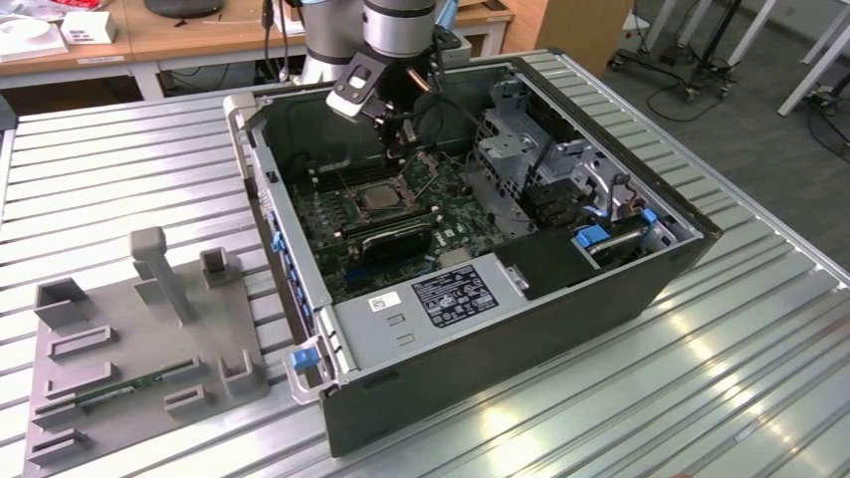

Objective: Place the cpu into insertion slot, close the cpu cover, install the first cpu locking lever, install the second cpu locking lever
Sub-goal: 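Close the cpu cover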

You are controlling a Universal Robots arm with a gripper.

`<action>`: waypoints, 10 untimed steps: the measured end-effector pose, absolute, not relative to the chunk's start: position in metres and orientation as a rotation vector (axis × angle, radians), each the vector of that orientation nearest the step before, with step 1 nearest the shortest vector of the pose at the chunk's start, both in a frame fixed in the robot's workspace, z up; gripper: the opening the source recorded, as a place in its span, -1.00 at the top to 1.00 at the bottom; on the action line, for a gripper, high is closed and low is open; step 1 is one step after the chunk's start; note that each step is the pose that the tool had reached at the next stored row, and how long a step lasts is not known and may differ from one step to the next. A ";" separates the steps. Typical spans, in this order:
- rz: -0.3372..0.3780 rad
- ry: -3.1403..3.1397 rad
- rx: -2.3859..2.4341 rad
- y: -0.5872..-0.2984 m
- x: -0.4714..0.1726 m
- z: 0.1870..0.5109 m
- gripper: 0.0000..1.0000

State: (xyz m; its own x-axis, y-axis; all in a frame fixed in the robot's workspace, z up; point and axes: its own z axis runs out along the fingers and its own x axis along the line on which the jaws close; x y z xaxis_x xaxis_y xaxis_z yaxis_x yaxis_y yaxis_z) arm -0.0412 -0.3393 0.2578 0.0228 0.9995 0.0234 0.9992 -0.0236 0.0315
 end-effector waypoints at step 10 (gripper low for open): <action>0.061 2.191 2.242 -0.339 -0.041 0.262 0.79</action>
State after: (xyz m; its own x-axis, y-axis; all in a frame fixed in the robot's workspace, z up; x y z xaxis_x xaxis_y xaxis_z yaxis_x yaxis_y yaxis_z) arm -0.0407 -0.3393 0.2617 0.0227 0.9995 0.0234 0.9992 -0.0235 0.0315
